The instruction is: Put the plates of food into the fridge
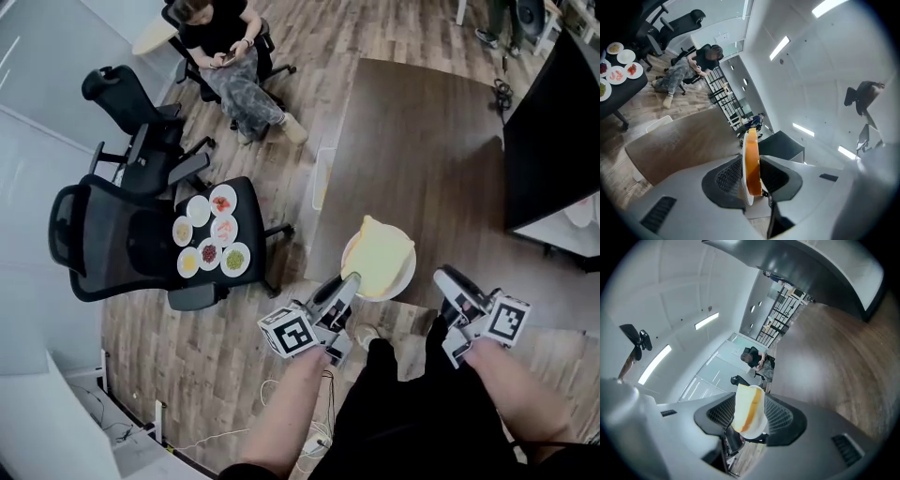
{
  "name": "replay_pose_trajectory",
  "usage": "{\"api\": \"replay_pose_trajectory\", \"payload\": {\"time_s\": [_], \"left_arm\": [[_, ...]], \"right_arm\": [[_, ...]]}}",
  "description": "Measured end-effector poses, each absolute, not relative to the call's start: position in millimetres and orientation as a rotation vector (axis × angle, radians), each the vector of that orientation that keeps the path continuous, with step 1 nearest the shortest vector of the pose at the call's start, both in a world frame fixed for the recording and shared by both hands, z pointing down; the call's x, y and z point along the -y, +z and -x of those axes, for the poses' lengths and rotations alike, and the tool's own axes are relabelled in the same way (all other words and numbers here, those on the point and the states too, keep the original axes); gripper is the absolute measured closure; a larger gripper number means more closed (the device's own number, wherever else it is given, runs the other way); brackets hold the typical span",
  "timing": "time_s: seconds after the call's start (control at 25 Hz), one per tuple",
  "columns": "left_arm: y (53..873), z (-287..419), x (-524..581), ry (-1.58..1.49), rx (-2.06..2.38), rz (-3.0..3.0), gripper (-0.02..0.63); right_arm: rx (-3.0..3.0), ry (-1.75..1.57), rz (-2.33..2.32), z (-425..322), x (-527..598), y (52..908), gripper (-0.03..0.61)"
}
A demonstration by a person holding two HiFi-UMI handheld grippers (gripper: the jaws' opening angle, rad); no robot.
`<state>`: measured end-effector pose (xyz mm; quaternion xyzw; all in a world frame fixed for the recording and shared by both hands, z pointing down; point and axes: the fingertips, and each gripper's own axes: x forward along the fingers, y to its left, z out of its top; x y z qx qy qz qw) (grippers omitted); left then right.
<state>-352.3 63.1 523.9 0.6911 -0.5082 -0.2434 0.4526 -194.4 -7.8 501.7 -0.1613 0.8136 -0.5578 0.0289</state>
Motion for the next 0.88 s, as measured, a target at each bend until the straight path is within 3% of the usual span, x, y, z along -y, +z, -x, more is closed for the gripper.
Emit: {"api": "replay_pose_trajectory", "payload": {"time_s": [0.36,0.64,0.88], "left_arm": [[486,295,-39,-0.658,1.065,-1.671,0.500],[451,283,-22,-0.617,1.007,-1.811,0.500],[416,236,6,-0.561,0.968,-1.847,0.500]], "right_arm": [[-2.549,-1.650,0.529,162,31,485,0.396],[-2.528,-1.614,0.519,155,40,479,0.324],[-2.404,-1.600,0.394,122,68,436,0.322]]}}
